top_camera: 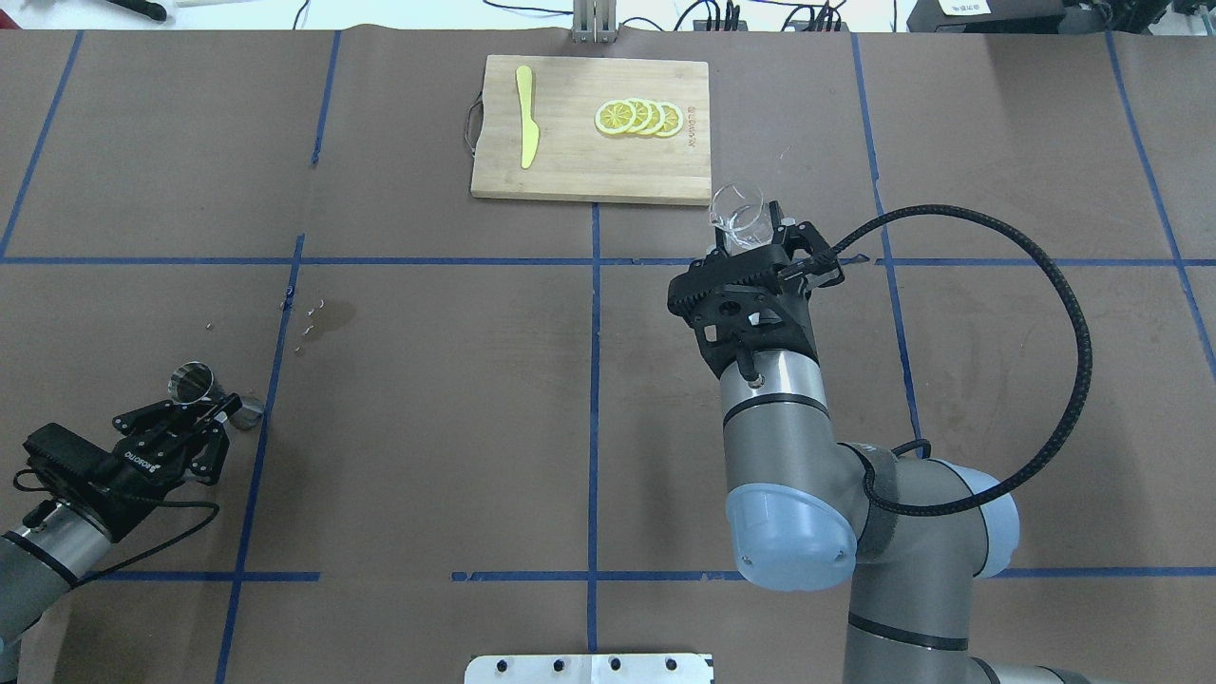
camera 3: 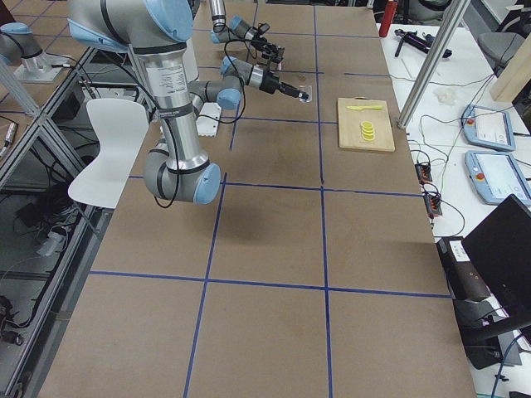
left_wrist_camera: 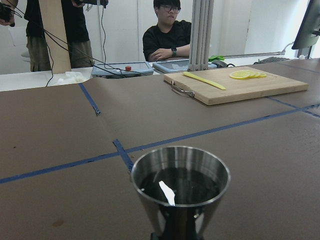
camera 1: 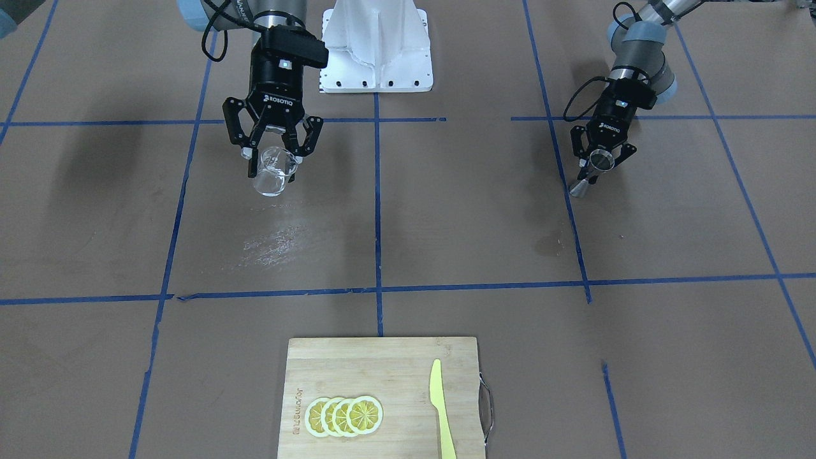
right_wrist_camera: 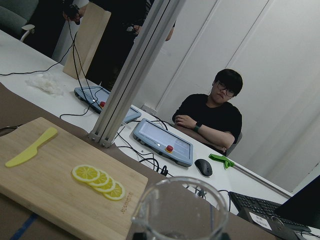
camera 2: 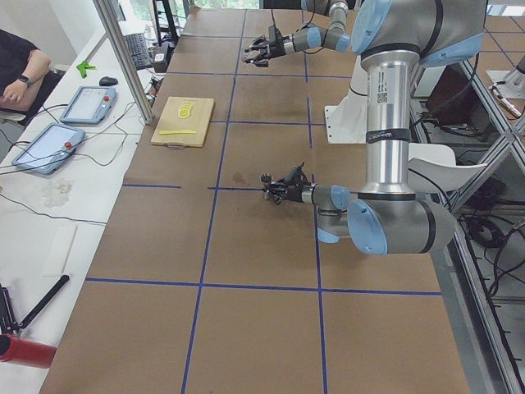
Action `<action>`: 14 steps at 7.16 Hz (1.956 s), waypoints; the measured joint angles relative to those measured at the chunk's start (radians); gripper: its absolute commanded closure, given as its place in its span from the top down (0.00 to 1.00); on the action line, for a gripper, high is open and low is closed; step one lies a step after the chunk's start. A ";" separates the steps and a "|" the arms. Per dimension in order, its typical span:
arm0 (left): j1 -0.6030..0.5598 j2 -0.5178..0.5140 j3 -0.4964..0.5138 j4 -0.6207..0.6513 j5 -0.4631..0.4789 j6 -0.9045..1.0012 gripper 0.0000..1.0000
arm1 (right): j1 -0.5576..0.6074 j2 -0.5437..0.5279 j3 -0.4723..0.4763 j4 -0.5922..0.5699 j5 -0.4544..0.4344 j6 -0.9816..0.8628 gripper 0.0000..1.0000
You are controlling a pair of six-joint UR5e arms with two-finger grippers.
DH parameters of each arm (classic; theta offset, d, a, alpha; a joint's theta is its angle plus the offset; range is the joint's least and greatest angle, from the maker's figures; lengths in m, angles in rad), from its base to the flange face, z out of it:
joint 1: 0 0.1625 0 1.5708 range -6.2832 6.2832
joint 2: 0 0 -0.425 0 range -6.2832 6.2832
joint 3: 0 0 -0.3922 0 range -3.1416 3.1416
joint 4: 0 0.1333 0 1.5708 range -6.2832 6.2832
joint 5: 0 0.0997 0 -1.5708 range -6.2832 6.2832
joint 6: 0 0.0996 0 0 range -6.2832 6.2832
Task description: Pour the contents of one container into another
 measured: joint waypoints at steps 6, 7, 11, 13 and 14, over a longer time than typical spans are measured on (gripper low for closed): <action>0.001 0.000 0.000 -0.001 0.000 0.003 0.47 | -0.001 0.000 0.000 0.002 -0.001 0.000 0.00; 0.001 0.001 0.000 -0.001 0.000 0.004 0.51 | -0.001 0.000 0.000 0.002 -0.001 0.000 0.00; 0.001 0.005 -0.005 -0.007 0.000 0.013 1.00 | -0.001 0.000 0.000 0.002 0.000 0.000 0.00; 0.000 0.009 -0.011 -0.014 0.002 0.014 1.00 | -0.001 0.000 0.000 0.002 0.000 0.000 0.00; 0.000 0.010 -0.014 -0.017 0.004 0.014 1.00 | -0.001 0.000 0.000 0.002 0.000 0.000 0.00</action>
